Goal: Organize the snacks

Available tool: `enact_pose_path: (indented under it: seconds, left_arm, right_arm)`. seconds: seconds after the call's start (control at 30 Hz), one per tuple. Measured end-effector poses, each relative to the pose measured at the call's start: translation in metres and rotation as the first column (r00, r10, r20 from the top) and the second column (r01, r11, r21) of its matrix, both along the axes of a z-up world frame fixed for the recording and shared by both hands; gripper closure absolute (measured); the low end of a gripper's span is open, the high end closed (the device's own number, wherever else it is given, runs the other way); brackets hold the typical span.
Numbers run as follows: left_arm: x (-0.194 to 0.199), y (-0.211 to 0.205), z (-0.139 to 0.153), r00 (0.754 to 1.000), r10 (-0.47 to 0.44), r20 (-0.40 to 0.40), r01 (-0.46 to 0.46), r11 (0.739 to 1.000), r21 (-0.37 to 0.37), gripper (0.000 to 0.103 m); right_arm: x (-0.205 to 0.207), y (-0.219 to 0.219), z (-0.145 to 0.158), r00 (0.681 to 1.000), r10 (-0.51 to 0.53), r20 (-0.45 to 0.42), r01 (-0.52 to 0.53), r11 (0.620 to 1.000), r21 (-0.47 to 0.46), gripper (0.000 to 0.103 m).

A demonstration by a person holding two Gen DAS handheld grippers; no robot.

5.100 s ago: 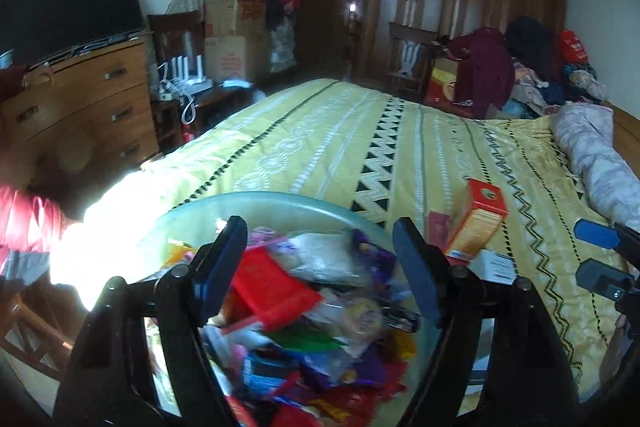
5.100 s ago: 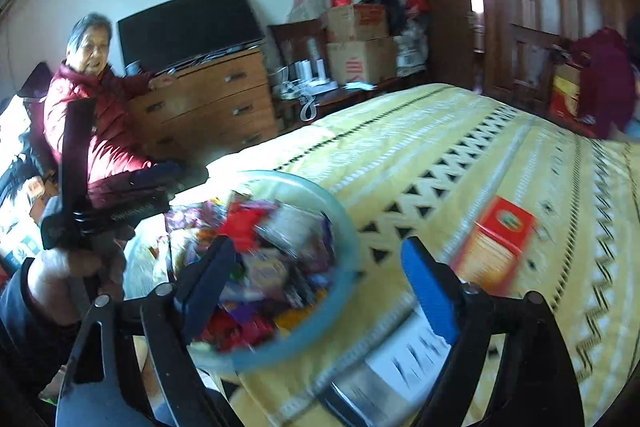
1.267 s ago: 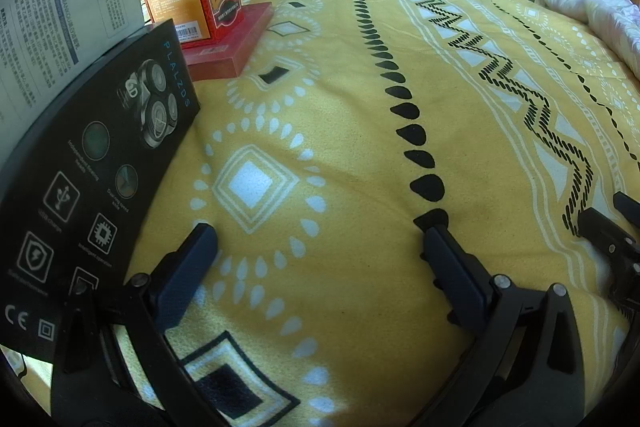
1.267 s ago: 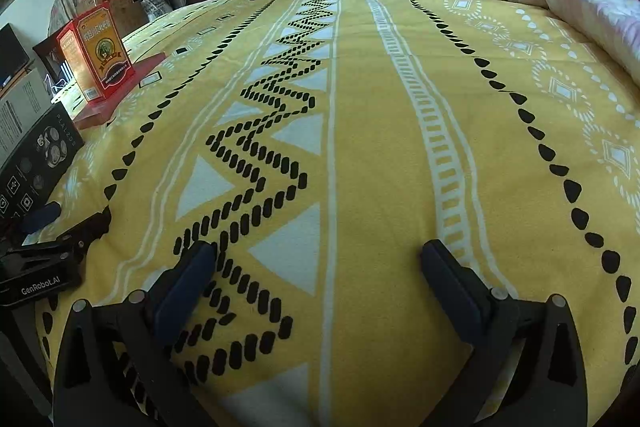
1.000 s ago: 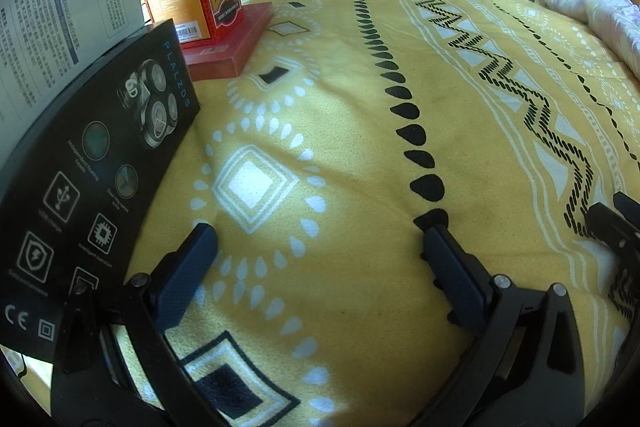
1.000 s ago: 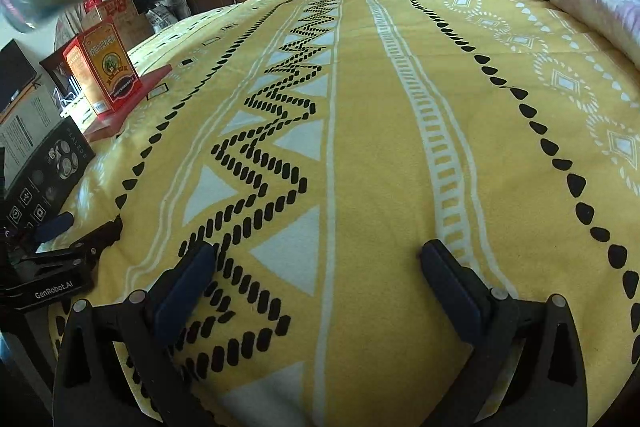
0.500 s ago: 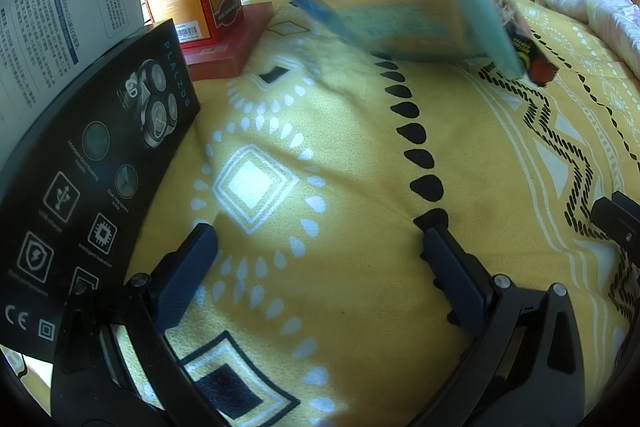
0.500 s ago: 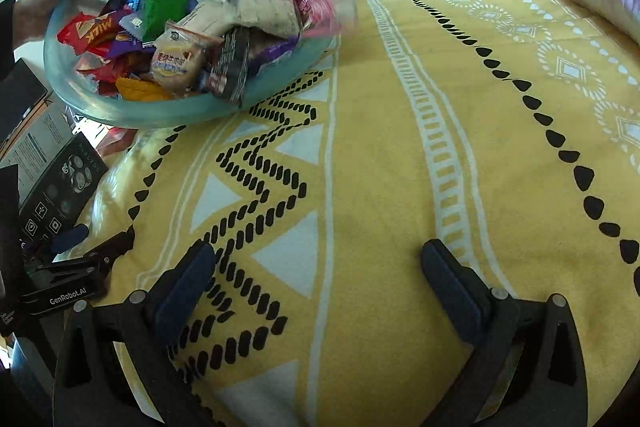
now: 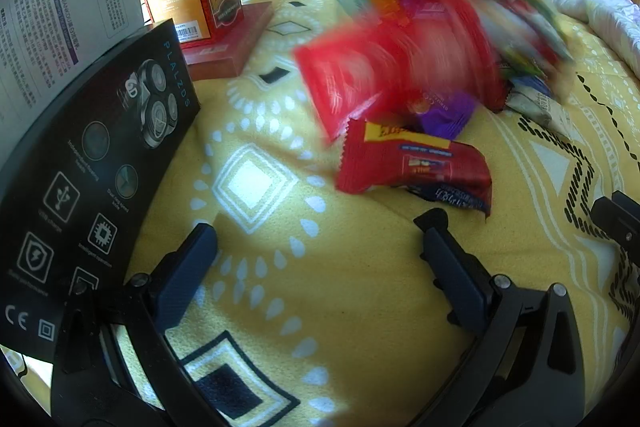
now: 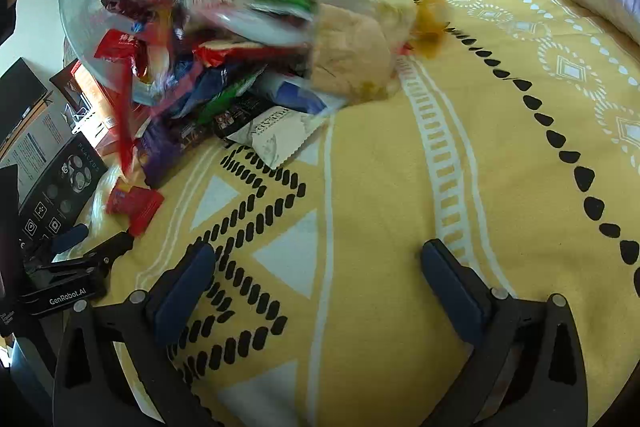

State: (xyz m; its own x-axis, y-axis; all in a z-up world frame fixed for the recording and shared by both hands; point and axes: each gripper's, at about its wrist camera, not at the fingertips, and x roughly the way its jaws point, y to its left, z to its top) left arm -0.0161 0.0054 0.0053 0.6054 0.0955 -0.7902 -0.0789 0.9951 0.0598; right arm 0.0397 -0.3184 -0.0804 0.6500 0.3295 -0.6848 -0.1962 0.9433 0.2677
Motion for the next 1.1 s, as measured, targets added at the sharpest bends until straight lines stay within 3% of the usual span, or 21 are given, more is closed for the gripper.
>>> enact_pose_path:
  seconds: [1.1]
  left_arm:
    - [0.000,-0.002,0.000,1.000,-0.001,0.000,0.001,1.000,0.005,0.000]
  right_arm:
    - [-0.001,0.010,-0.001,1.000,-0.001,-0.002,0.001,1.000,0.000,0.000]
